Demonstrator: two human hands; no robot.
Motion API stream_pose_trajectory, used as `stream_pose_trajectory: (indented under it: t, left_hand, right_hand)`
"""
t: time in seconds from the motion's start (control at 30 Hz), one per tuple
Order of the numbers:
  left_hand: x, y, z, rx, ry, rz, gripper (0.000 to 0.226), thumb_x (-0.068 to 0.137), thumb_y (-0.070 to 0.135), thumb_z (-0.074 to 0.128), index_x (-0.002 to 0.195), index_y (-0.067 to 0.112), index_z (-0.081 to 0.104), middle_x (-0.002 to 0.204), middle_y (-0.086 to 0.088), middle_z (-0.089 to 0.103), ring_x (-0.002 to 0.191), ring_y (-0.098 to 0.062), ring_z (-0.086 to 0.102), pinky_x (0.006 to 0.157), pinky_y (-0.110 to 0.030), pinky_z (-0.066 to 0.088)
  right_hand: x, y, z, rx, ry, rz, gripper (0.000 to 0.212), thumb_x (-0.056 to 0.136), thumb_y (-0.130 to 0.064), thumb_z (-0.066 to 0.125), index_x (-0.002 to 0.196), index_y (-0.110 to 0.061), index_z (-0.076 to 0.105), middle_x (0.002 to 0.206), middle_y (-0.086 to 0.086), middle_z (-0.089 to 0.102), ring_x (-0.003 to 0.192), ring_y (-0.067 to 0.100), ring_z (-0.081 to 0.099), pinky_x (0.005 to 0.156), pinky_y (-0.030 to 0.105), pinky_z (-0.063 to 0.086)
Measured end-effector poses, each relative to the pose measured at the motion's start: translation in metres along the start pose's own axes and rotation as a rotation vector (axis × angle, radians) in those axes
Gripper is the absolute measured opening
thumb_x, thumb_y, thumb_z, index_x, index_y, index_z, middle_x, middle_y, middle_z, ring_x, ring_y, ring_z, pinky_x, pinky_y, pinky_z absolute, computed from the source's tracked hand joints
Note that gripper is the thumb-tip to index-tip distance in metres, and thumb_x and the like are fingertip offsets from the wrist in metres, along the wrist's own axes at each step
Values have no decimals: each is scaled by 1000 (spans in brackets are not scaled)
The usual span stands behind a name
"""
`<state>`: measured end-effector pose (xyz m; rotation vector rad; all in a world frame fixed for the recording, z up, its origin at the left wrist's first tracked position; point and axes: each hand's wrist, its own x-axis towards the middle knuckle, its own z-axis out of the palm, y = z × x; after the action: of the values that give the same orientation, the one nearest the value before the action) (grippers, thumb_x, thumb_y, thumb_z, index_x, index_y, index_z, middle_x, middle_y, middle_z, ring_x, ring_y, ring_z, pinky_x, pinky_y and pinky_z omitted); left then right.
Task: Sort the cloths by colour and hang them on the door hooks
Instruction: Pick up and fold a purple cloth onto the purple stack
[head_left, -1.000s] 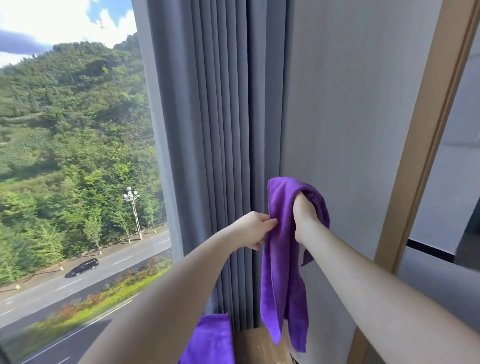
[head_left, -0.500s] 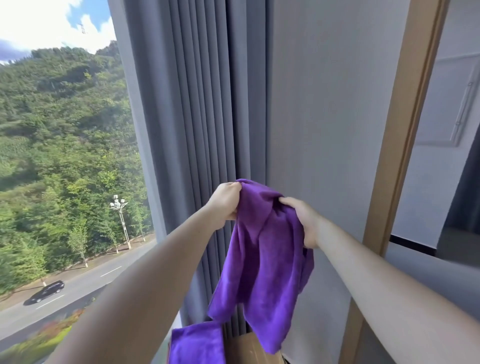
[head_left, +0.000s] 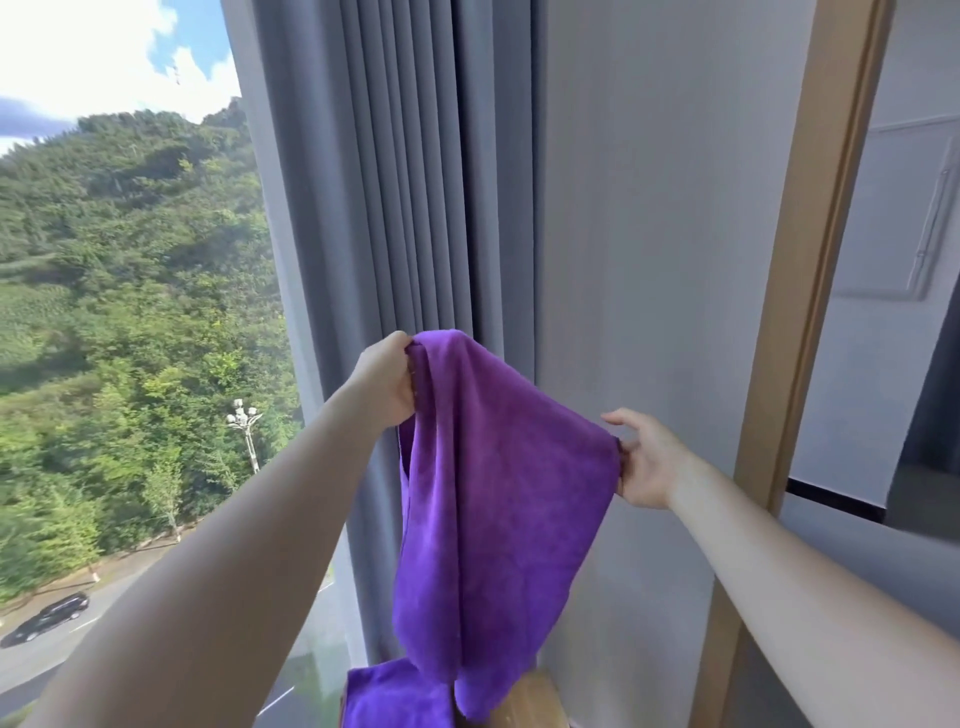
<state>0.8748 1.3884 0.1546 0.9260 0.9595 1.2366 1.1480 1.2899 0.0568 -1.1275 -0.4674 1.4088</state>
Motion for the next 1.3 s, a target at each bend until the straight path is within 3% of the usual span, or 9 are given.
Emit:
stream_pose_trajectory:
  t: [0.17,0.3,0.4,0.47,0.6,0.77,0.93,1.1,1.3]
  left_hand:
    - [6,9,-5,-94,-24,15,40,98,6,47,59,16,42,46,4,36,44,-13,36,52,-27,31]
    - [-1,15,-11,-201,-172,-26,27,102,17,49,75,15,51,56,2,52,50,-14,51,50,-22,42]
    - [-4,15,-17,-103,-357,57,9,102,13,57,107,9,64,86,-2,73,79,-14,70,76,-24,56]
    - [-2,11,-19,-8,-435,120,25,101,-3,53,121,10,60,100,-4,73,89,-15,73,79,-25,59]
    - [-5,5,-19,281,-359,117,33,104,2,52,129,23,56,114,-6,72,98,-24,73,75,-37,63]
    - [-1,5,-32,573,-310,92,29,99,6,62,125,18,54,114,-8,73,94,-25,76,68,-38,64]
    - [17,-2,-48,750,-212,106,24,94,5,71,117,-1,65,115,-21,73,86,-23,75,68,-34,65]
    - [23,-6,-53,844,-57,166,32,82,22,86,84,4,59,76,-13,64,73,-29,73,79,-48,64]
    - [29,-8,-62,493,-46,176,22,88,24,81,101,8,75,108,-15,73,91,-24,71,85,-39,62]
  right_hand:
    - [2,11,-15,411,-203,-94,26,63,-26,70,81,-13,56,66,3,54,53,20,53,60,27,38]
    - [-12,25,-5,-32,-303,-32,23,67,-25,73,85,-15,63,75,6,63,68,25,63,66,33,53]
    - [-7,20,3,73,-165,-124,18,84,-5,60,99,-14,64,81,7,71,76,22,69,73,37,63]
    - [-4,14,8,145,-123,-208,18,95,-2,55,101,-15,66,81,5,74,70,17,72,64,29,63]
    - [0,4,13,119,-80,-306,20,104,-12,50,100,-23,65,88,2,68,76,14,63,63,26,58]
    - [-11,0,11,-308,-273,-222,23,100,-20,59,120,-31,63,101,3,75,85,23,70,76,39,59]
    - [-3,-8,11,-381,-46,-343,22,103,-9,55,123,-12,64,83,2,73,67,13,68,62,28,54]
    - [5,-19,2,-348,239,-488,30,97,-11,66,124,-14,53,95,6,64,76,19,61,73,36,50]
    - [-1,-30,-15,-502,342,-669,12,98,-11,64,102,-17,73,98,5,71,86,20,63,79,35,50]
